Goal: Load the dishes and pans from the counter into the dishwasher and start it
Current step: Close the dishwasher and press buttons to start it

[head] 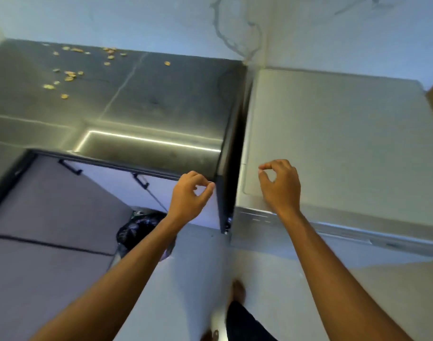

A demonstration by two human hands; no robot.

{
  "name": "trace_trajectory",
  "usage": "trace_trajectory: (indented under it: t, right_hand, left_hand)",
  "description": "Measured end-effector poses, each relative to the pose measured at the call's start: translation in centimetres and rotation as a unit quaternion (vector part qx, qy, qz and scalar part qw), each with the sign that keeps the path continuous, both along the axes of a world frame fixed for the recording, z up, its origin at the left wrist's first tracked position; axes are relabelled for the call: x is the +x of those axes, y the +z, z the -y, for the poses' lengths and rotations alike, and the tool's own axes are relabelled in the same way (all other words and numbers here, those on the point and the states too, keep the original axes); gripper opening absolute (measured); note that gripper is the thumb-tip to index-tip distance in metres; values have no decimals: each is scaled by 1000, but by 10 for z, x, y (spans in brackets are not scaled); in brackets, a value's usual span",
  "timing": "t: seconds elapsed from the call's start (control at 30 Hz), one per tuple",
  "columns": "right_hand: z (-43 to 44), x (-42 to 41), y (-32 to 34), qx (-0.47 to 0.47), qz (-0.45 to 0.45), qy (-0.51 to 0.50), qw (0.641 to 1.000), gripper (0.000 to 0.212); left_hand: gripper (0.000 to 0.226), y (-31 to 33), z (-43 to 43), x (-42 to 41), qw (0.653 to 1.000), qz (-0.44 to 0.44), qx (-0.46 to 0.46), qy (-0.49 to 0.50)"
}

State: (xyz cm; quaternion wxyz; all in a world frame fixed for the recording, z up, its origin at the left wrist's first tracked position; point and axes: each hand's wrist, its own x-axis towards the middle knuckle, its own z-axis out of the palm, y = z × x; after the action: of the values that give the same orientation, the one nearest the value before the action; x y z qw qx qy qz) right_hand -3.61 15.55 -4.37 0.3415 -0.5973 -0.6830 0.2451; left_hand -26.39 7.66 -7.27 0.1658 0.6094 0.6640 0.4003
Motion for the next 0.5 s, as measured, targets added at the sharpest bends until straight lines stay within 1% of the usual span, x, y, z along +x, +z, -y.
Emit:
trace_trajectory:
  t: [0.1, 0.17, 0.2, 0.23, 0.3, 0.4, 0.5]
  right_hand:
    - [-16, -66, 2, 3, -23, 81, 996, 8]
    - [-24, -109, 1, -14, -24, 142, 989, 9]
    - [-29, -133, -1, -27, -16, 177, 984, 10]
    - [-31, -143, -3, -40, -1, 198, 979, 13]
    - [-35, -176, -11, -53, 36, 251, 966, 18]
    - [-42, -216, -23, -44, 82, 292, 952, 26]
    - [-49, -254, -34, -16, 103, 295, 950, 29]
  left_hand:
    - [15, 5, 23, -63, 995, 9, -2, 102]
    - [14, 4, 38, -103, 983, 1, -17, 184]
    - [11, 5, 46, -123, 973, 5, -29, 227]
    - [8, 5, 50, -132, 968, 6, -42, 248]
    - [10, 0, 62, -160, 954, 3, -71, 291]
    - [23, -5, 62, -197, 945, -7, -101, 312]
    - [28, -9, 52, -235, 946, -21, -83, 312]
